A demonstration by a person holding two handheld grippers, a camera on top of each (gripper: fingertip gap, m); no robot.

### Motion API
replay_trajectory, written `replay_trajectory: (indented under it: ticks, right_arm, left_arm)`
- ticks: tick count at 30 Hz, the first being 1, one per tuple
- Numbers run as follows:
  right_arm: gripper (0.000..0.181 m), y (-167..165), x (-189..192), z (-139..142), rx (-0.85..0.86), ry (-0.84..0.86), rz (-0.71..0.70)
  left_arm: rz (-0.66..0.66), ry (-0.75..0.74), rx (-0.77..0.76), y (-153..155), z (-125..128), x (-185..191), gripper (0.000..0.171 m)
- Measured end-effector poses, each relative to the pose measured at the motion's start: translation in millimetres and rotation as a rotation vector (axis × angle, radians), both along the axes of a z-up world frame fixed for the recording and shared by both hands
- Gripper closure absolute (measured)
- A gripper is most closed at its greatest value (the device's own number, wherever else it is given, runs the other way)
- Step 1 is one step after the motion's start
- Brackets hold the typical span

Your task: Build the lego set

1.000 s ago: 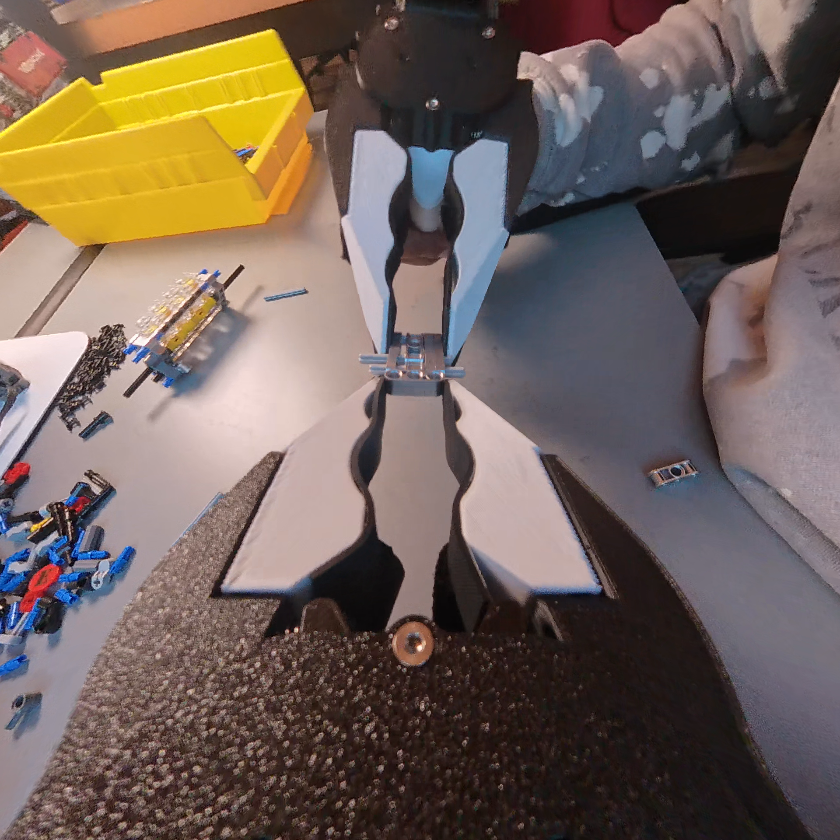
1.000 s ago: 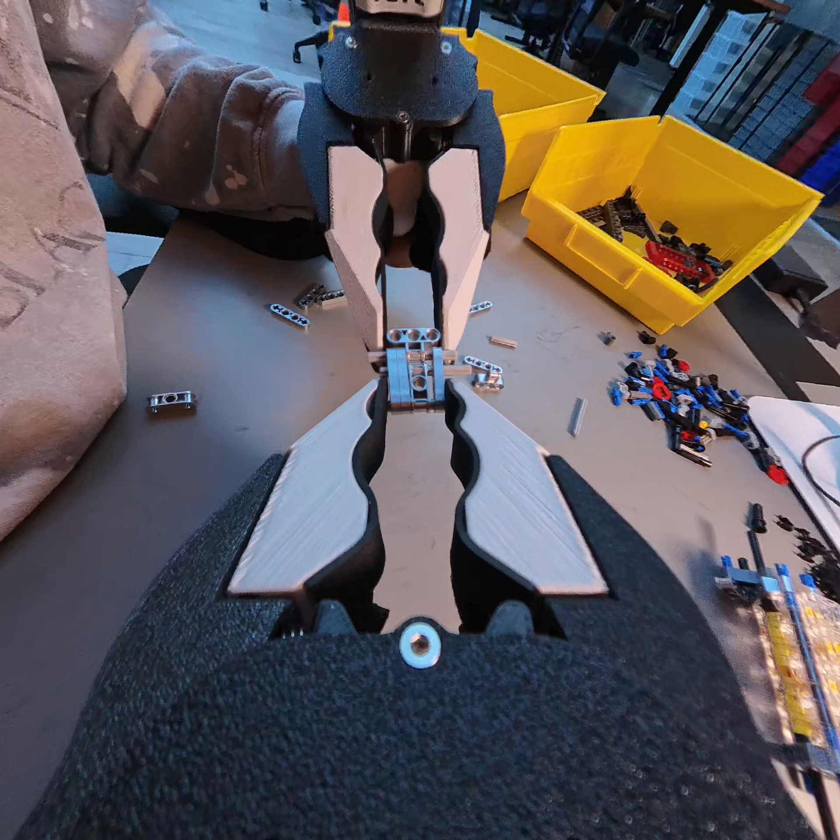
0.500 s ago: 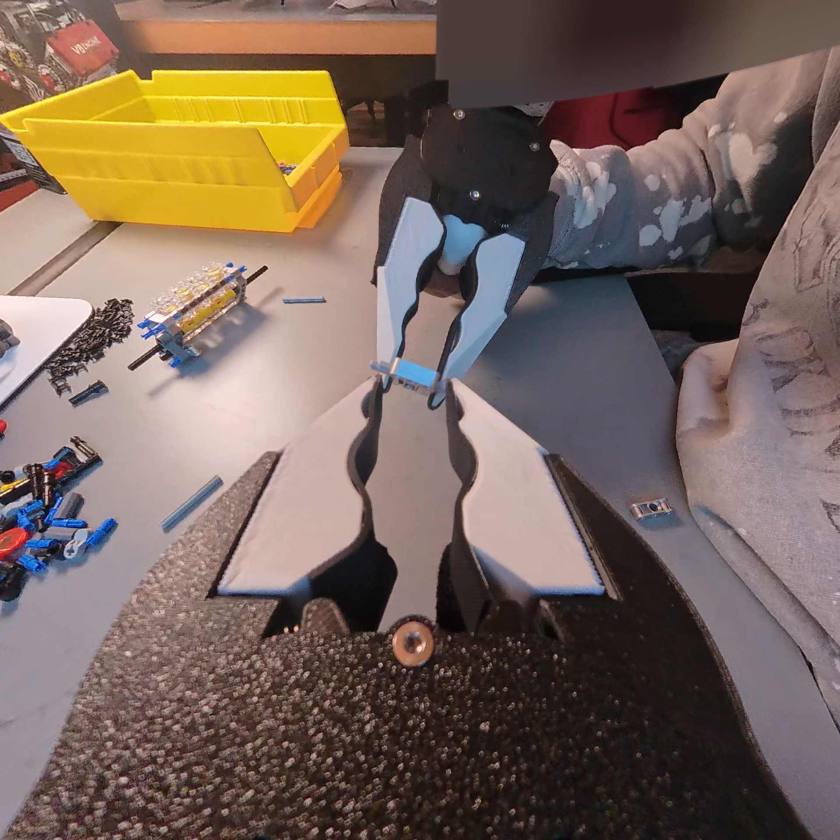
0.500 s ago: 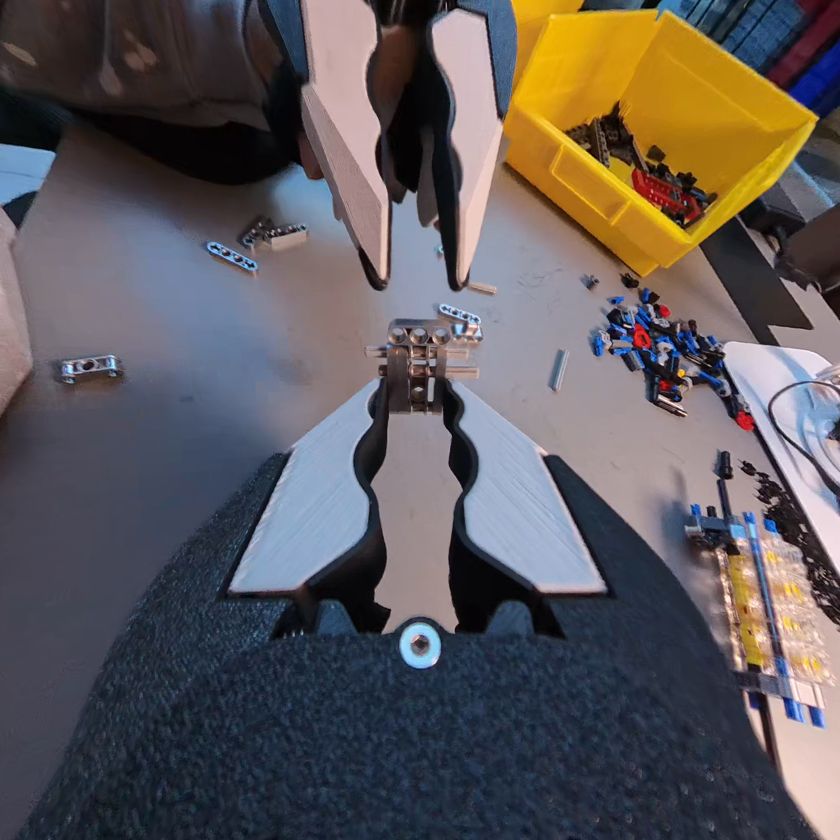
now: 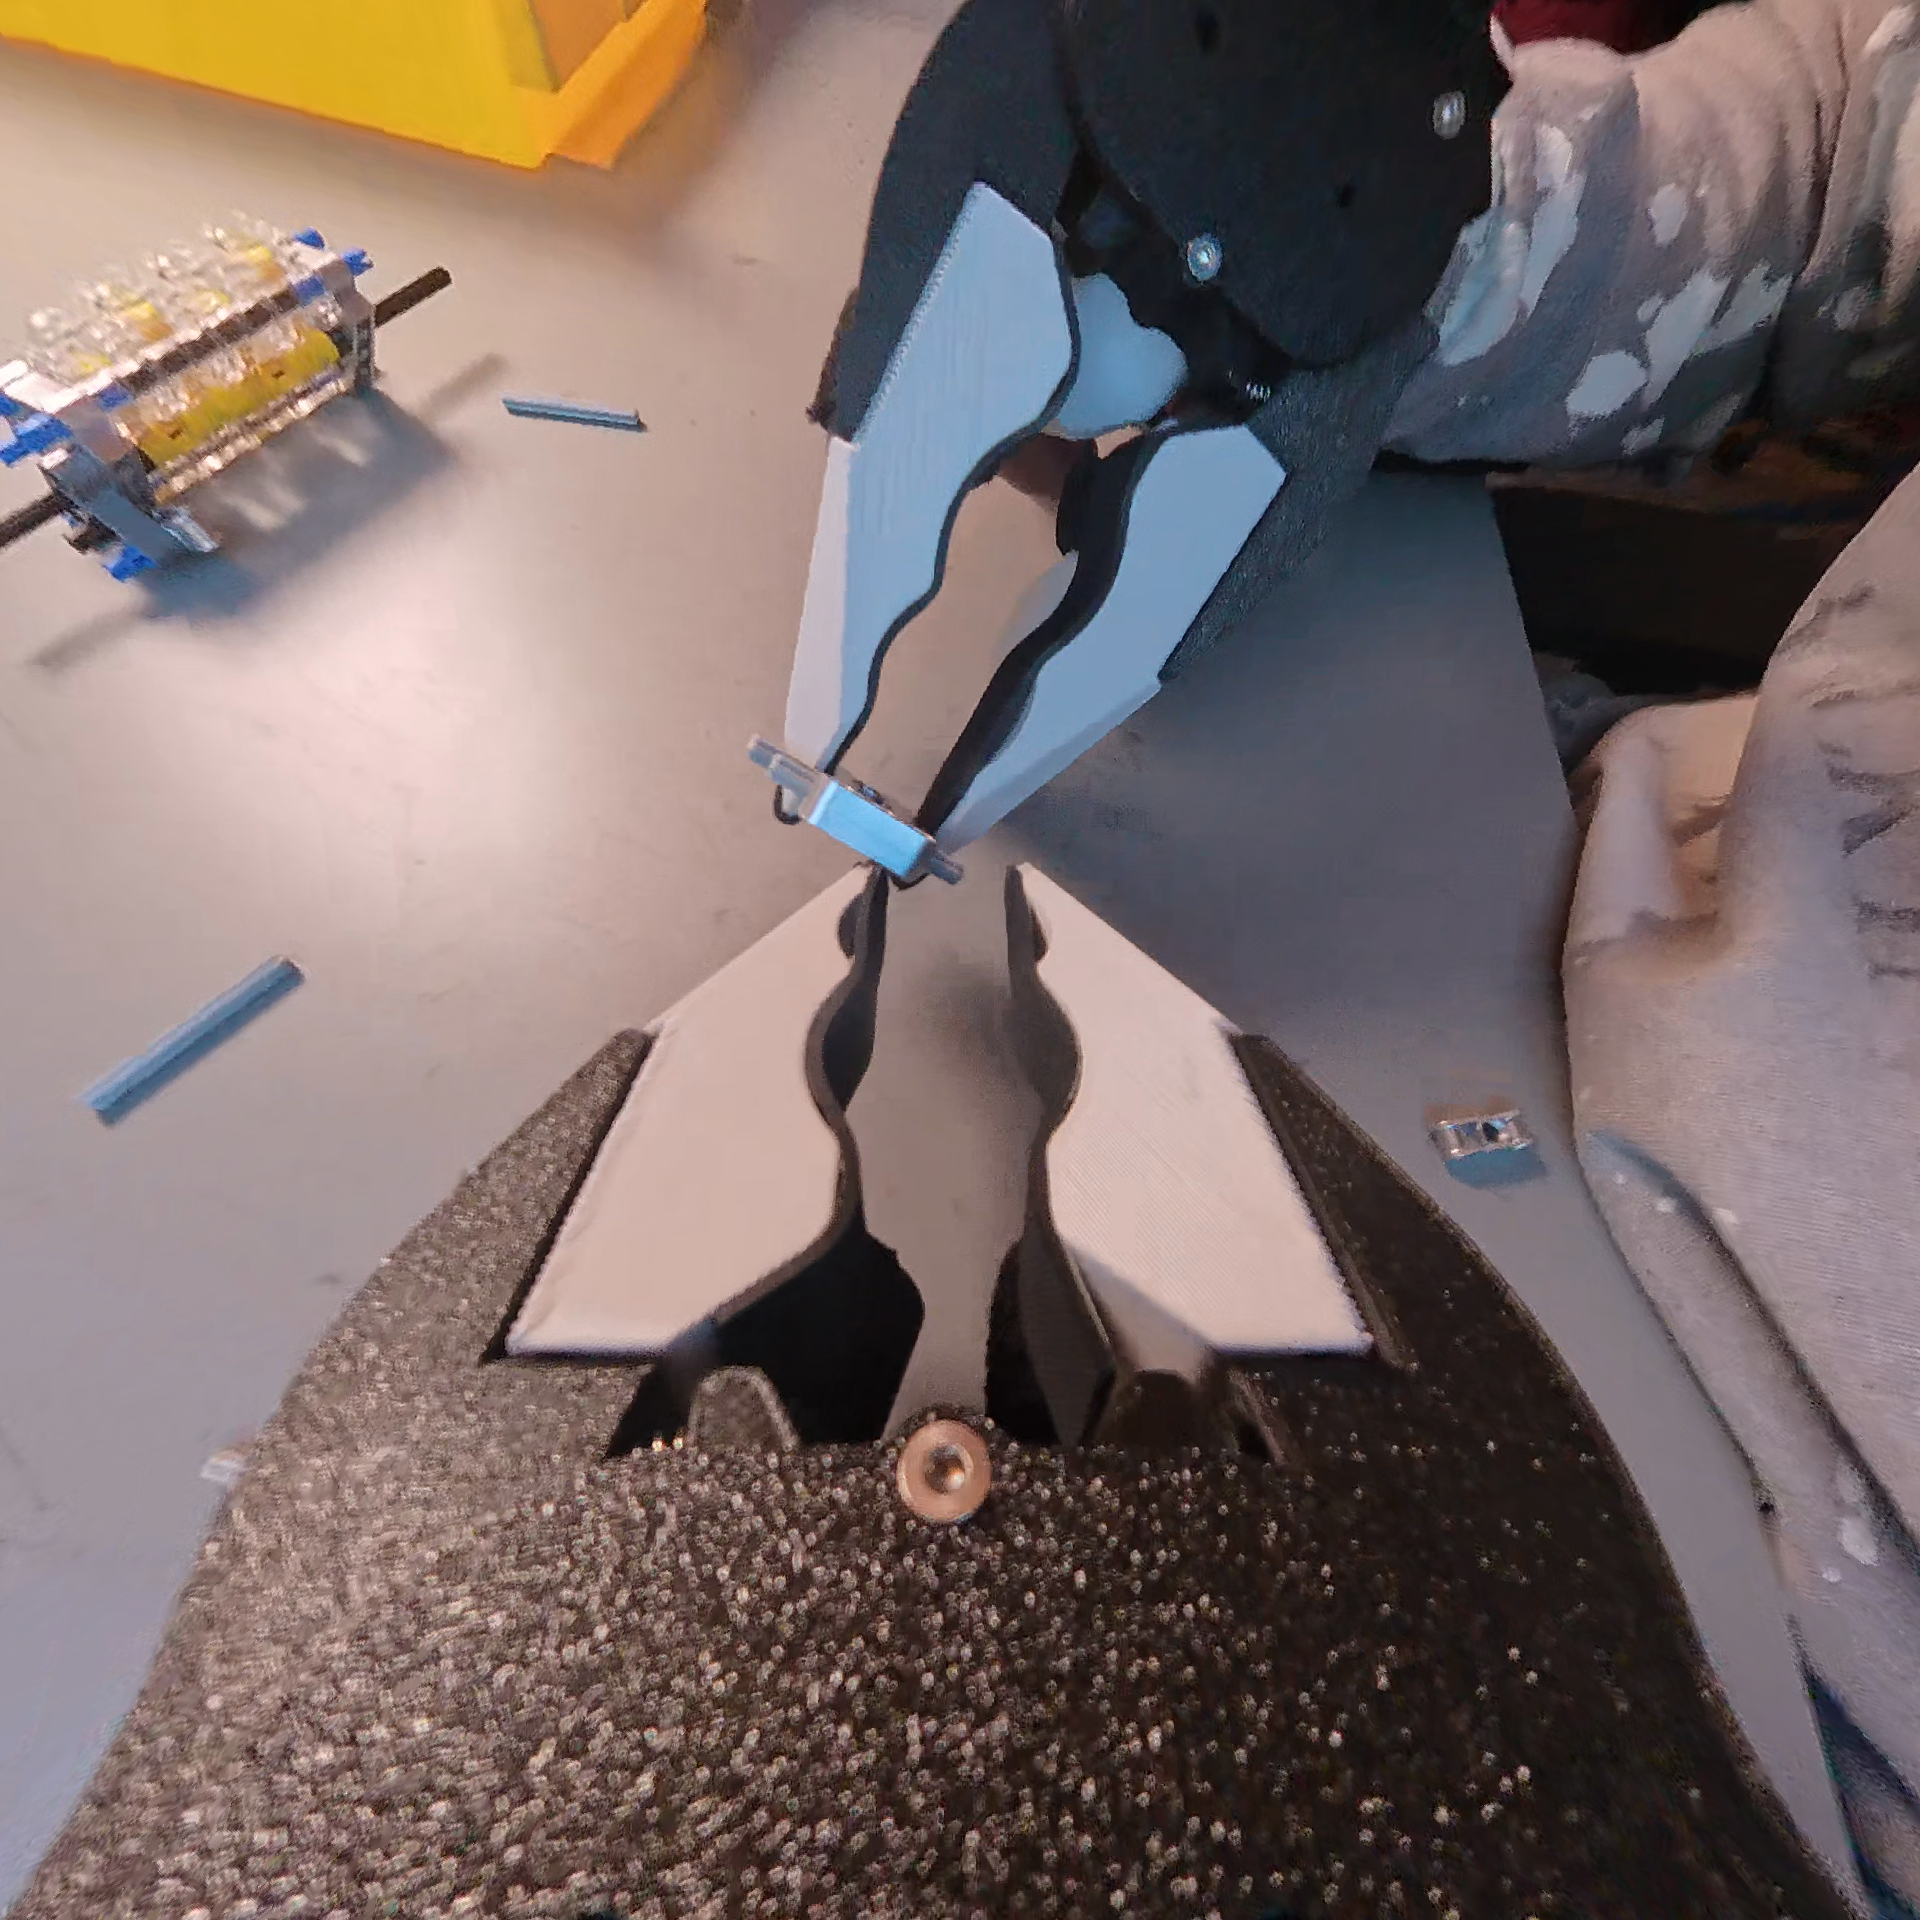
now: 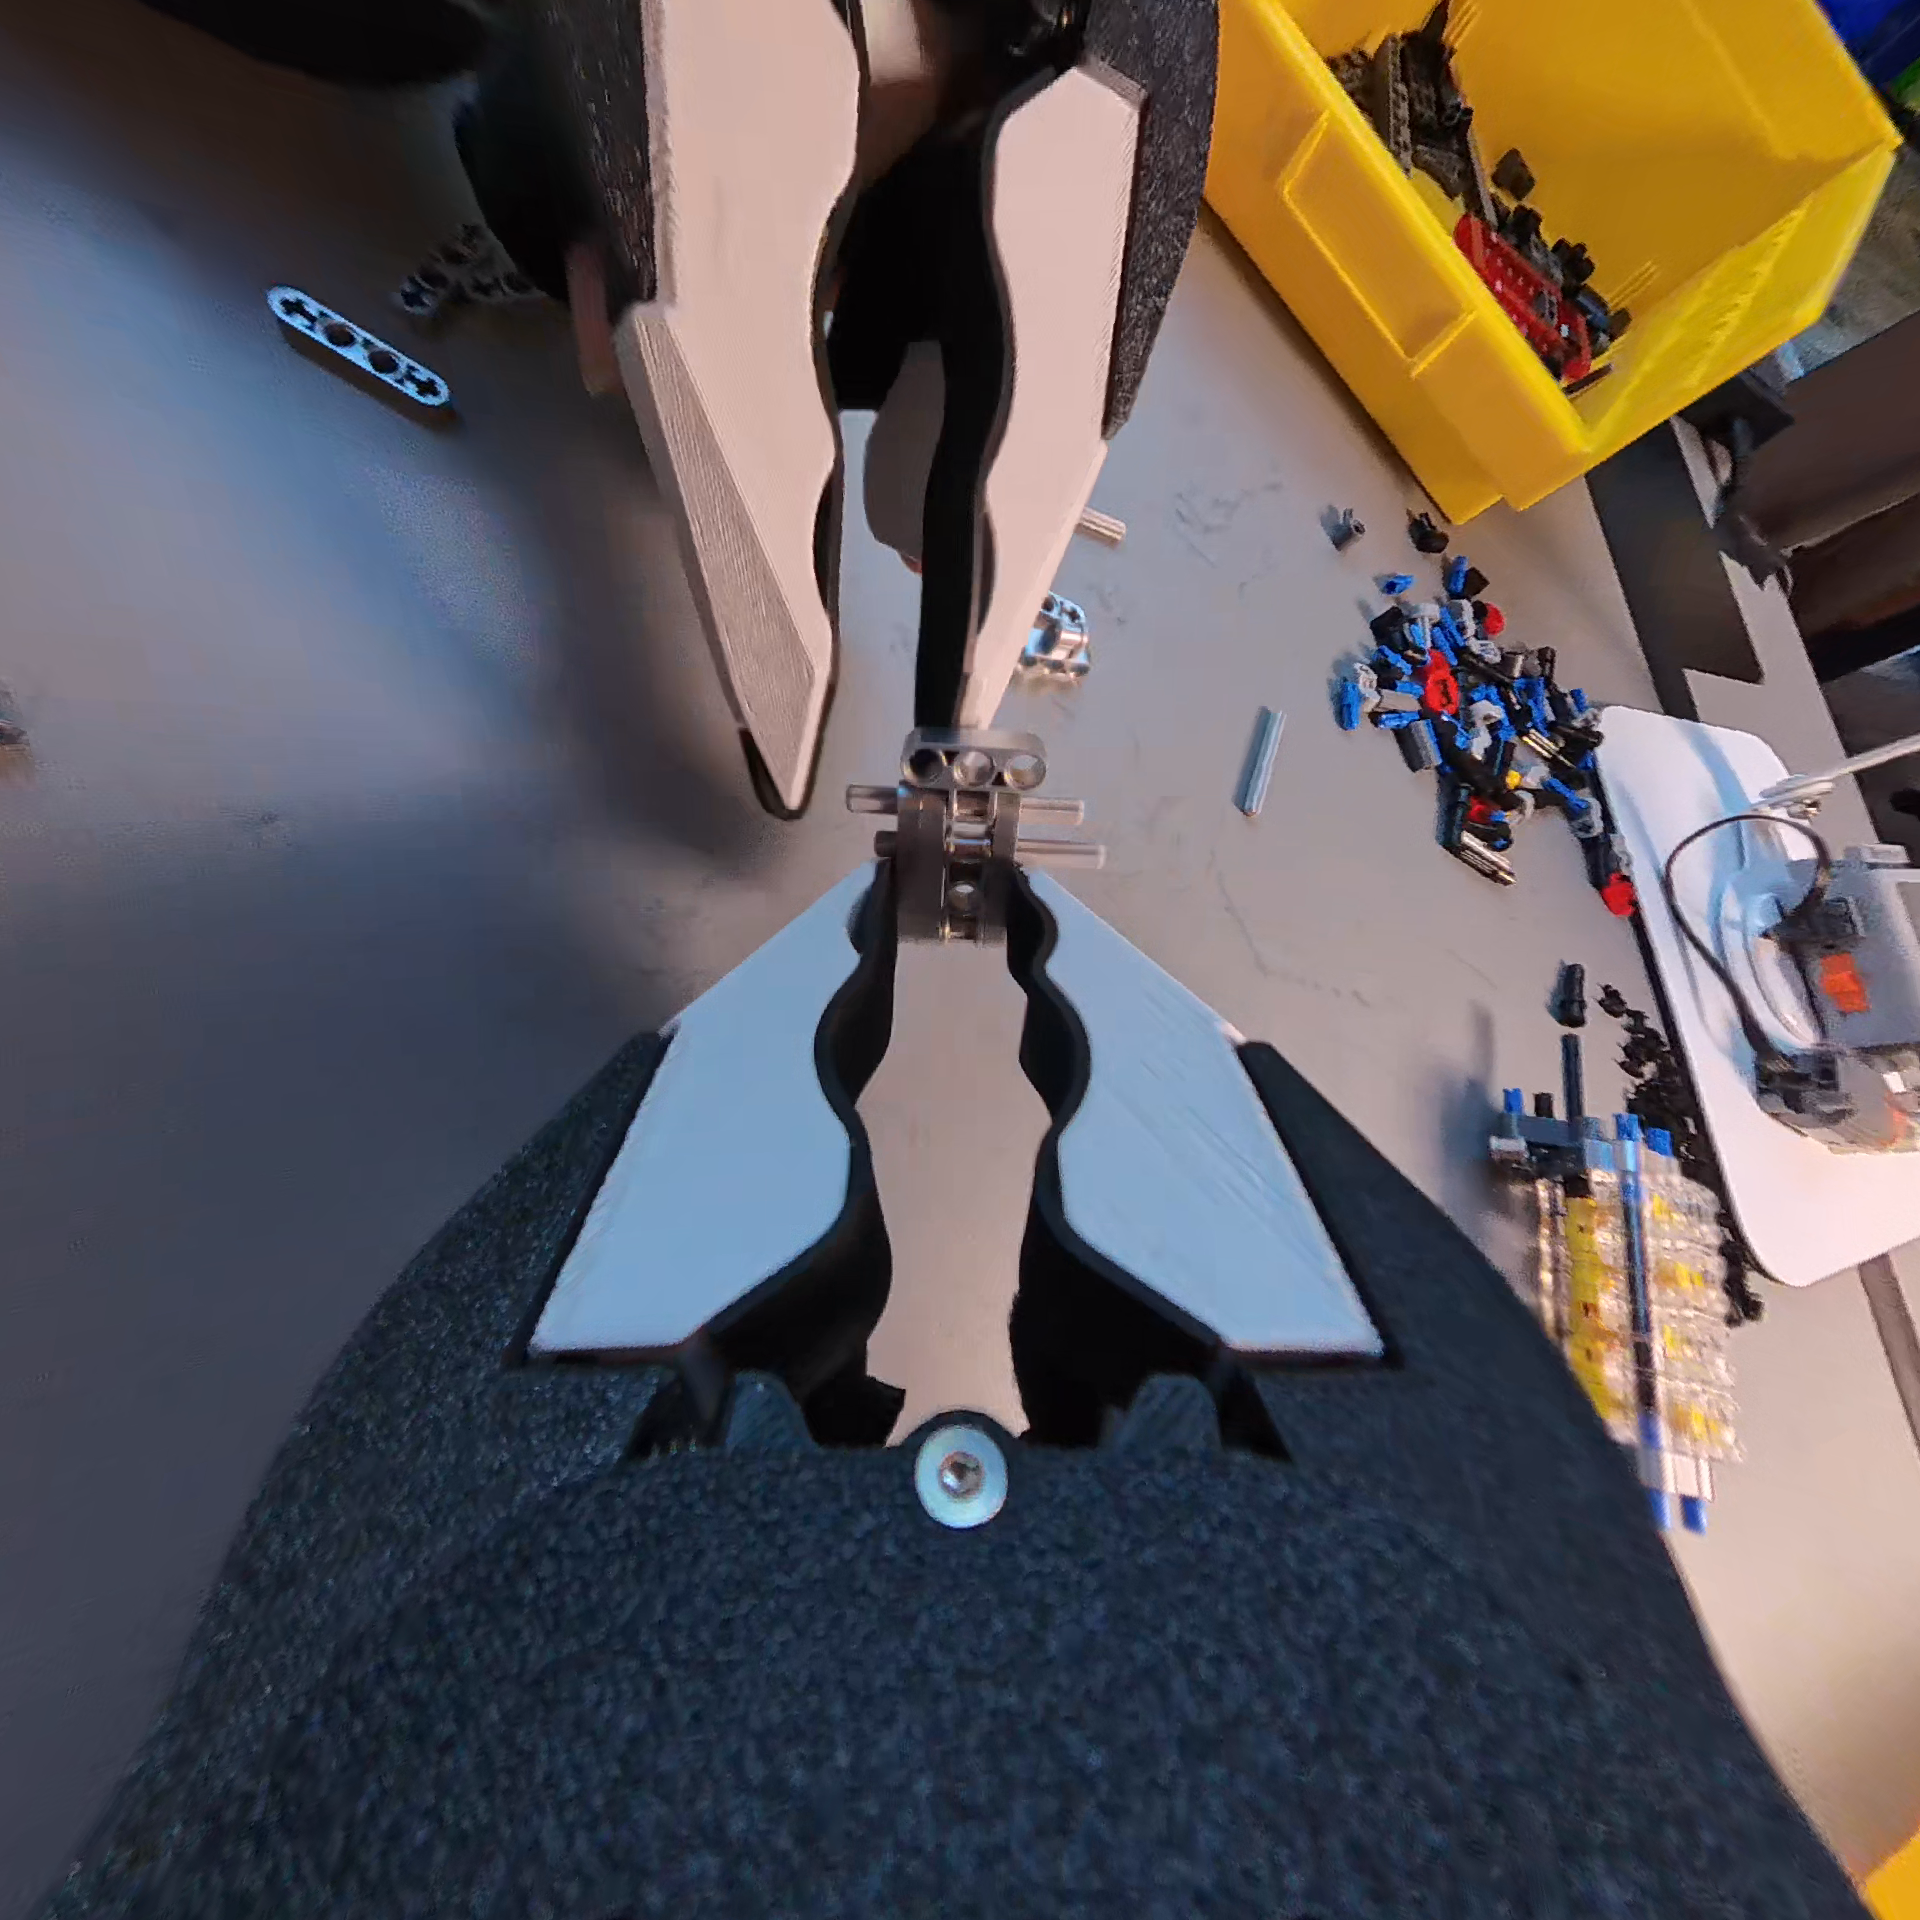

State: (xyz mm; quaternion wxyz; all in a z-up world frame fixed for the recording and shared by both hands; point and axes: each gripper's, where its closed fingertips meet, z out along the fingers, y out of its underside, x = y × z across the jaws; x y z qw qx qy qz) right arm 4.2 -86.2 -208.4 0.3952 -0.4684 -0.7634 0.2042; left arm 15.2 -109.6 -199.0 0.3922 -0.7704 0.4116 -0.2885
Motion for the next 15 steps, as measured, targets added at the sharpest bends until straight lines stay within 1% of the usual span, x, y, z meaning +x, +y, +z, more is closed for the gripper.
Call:
replay_trajectory:
  ticks: [3,6,10,12,15]
  right_arm:
    - [0.163,9,-1,0,0.018,0.005,-0.045]
    - [0.163,9,-5,3,0.050,0.017,-0.043]
    - [0.162,13,-7,8,0.116,0.044,-0.058]
    - [0.161,13,-8,17,0.096,0.100,-0.053]
    - [0.157,13,-8,33,0.074,0.188,-0.046]
  left_arm:
    - [0.064,-0.121,-0.109,6,5,-2,0.151]
    - [0.139,-0.228,-0.187,16,10,-3,0.152]
    - [0.185,-0.302,-0.260,22,11,-7,0.163]
    - [0.195,-0.404,-0.318,24,17,-11,0.165]
    - [0.175,-0.605,-0.413,25,35,-13,0.166]
